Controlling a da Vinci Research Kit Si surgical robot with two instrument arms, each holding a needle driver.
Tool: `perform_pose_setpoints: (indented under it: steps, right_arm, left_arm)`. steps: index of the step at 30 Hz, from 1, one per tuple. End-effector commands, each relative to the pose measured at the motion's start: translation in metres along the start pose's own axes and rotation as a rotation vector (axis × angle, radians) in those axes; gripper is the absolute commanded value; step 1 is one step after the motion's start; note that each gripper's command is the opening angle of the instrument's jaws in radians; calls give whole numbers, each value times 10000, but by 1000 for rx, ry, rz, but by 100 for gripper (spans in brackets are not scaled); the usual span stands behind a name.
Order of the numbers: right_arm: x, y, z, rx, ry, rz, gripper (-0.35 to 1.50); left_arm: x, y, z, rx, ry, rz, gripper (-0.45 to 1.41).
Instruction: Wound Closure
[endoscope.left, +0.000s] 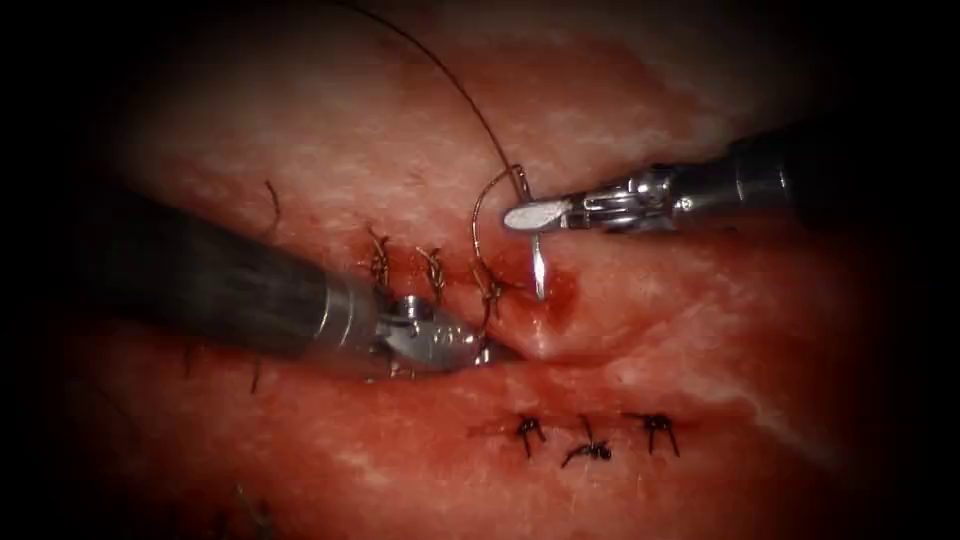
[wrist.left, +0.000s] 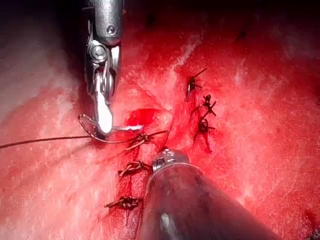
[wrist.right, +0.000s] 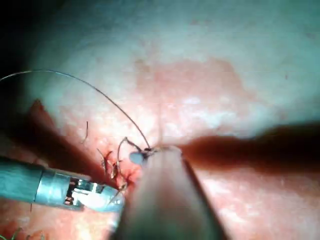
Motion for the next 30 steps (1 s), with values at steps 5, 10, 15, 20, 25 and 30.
perform_pose_setpoints:
  steps: [5, 10, 15, 20, 25, 30]
  right_arm:
    - [-6, 4, 11, 26, -26, 65, -35]
    - [-12, 1, 14, 31, -32, 127, -35]
    - [-16, -1, 15, 31, -36, 169, -35]
    - [-19, -2, 17, 31, -43, 222, -35]
    - [-16, -6, 17, 60, 10, 190, -27]
    - [-4, -1, 9, 98, 145, -12, 111]
  left_arm:
    - [-4, 6, 9, 0, -4, 0, -45]
    - [-4, 6, 9, 0, -4, 0, -45]
    - [-4, 6, 9, 0, -4, 0, -45]
    - [-5, 7, 9, 0, -4, 0, -45]
    - [-4, 7, 9, 0, -7, 6, -45]
    - [0, 10, 6, 0, -8, 7, -45]
